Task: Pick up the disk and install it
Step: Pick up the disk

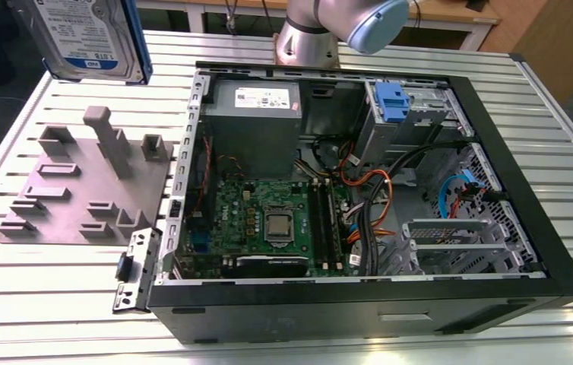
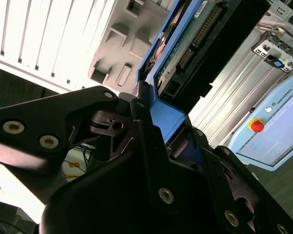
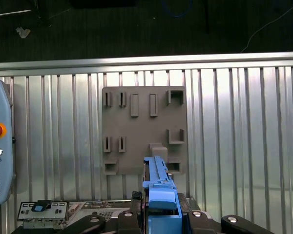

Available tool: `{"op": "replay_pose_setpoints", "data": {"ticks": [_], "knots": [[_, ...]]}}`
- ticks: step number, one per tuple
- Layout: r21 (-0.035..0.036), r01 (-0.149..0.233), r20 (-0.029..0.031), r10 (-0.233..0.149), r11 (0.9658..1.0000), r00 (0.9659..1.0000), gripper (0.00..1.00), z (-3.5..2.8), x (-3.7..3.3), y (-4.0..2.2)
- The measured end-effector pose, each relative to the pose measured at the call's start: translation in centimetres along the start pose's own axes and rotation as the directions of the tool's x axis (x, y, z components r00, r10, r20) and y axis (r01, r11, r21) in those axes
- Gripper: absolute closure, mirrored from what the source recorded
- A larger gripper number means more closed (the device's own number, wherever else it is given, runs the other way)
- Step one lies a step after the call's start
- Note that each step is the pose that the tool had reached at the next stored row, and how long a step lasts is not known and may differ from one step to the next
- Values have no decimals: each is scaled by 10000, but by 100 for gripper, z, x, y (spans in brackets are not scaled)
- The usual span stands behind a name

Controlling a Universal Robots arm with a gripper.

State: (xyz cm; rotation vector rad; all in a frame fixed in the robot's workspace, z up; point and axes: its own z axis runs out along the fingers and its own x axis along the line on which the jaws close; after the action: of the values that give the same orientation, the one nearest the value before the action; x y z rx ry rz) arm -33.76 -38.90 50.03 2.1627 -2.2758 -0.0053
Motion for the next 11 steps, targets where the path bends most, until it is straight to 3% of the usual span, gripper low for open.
{"op": "replay_pose_setpoints", "data": {"ticks": [11], "knots": [[-1, 0, -1, 0, 10000, 10000, 64, -1, -1, -25]]}}
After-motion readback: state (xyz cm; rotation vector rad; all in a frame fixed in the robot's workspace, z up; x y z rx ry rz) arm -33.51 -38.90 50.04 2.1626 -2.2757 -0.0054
